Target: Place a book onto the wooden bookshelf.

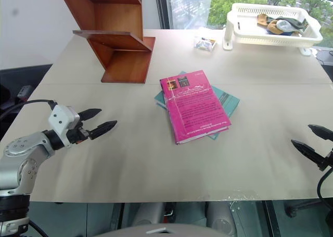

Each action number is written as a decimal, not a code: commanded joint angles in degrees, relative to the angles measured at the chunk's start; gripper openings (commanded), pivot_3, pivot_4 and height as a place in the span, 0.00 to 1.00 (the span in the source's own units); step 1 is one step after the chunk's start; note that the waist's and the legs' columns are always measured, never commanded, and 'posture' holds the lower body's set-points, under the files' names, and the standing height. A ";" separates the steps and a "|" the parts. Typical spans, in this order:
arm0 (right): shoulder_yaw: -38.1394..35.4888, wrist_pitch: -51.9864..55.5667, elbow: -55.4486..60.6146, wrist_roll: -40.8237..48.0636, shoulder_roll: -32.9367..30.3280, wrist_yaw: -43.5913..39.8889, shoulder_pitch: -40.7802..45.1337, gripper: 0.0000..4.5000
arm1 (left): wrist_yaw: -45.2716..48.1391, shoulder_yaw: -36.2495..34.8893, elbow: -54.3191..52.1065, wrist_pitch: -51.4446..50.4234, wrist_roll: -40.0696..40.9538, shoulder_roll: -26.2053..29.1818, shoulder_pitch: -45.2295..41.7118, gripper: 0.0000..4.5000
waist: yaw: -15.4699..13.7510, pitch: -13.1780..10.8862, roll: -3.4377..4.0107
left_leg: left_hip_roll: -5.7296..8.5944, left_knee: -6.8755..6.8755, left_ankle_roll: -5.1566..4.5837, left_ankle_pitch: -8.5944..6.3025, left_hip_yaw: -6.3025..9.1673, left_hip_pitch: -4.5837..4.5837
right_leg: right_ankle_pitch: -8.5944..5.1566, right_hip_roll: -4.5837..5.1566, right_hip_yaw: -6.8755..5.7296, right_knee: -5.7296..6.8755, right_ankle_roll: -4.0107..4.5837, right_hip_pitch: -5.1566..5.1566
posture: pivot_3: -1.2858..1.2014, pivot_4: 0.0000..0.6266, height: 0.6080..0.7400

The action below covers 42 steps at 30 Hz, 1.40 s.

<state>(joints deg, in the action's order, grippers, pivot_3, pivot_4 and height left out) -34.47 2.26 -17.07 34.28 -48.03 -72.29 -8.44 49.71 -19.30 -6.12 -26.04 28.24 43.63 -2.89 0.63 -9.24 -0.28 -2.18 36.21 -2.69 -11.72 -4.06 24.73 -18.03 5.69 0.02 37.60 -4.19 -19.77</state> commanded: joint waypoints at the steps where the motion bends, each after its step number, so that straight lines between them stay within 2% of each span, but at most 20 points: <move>1: 0.41 -0.88 1.37 -0.13 1.20 0.57 0.65 1.00 | -0.46 0.38 -1.22 0.67 -0.09 -0.39 -0.62 0.98 | 0.00 0.00 0.00 | 0.00 0.00 0.00 0.00 0.00 0.00 | 0.00 0.00 0.00 0.00 0.00 0.00 | 0.52 0.24 1.00; 6: 2.43 -1.13 3.67 -1.12 3.87 2.25 1.21 1.00 | 0.31 2.56 -1.52 -0.46 0.82 -1.59 -1.91 0.98 | -0.01 0.02 -0.05 | 0.01 0.00 0.00 0.00 0.01 -0.01 | 0.06 0.00 -0.03 0.04 -0.11 0.01 | 0.52 0.24 1.00; 26: 3.86 -0.93 3.74 -2.43 5.05 5.59 2.51 1.00 | 1.33 4.10 -0.42 -0.44 0.60 -1.42 -4.39 0.98 | 0.00 0.00 -0.07 | 0.03 0.01 -0.02 0.02 -0.01 -0.01 | 0.12 -0.05 -0.18 0.04 -0.22 0.01 | 0.52 0.24 1.00; 29: 5.53 2.88 6.01 -2.41 6.18 9.53 3.85 1.00 | 4.02 4.47 0.04 -0.77 0.94 0.20 -5.28 0.98 | 0.01 -0.01 -0.08 | 0.03 0.02 -0.02 0.02 -0.01 -0.02 | 0.12 -0.09 -0.18 0.06 -0.22 0.01 | 0.52 0.24 1.00; 34: 9.65 7.88 12.84 -2.20 9.34 15.41 5.80 1.00 | 10.04 2.07 -2.53 -4.21 7.49 2.90 -7.87 0.98 | 0.12 -0.03 -0.11 | 0.00 0.02 -0.01 0.03 0.00 -0.01 | 0.12 -0.14 -0.17 0.10 -0.22 -0.01 | 0.52 0.24 1.00; 38: 12.10 11.22 13.92 -3.94 11.78 22.32 9.19 1.00 | 14.72 1.18 -2.08 -4.17 9.60 6.36 -10.02 0.98 | 0.14 -0.04 -0.10 | 0.02 0.04 0.00 0.03 -0.03 -0.02 | 0.12 -0.39 -0.16 0.11 -0.23 -0.01 | 0.52 0.24 1.00; 42: 13.02 13.88 14.17 -2.28 14.02 24.74 12.95 1.00 | 19.60 0.93 -0.94 -3.39 10.11 9.87 -11.46 0.98 | 0.06 -0.06 -0.11 | 0.01 0.05 0.00 0.03 -0.01 -0.02 | 0.12 -0.48 -0.17 0.12 -0.23 -0.01 | 0.52 0.24 1.00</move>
<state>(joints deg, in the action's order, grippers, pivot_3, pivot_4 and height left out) -20.81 15.16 -4.83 30.58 -34.04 -48.82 3.32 66.85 -16.40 -6.72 -30.38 37.38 51.93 -13.47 0.69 -9.29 -0.39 -2.19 36.26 -2.69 -11.69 -4.08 24.72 -17.92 5.18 -0.13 37.71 -4.42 -19.78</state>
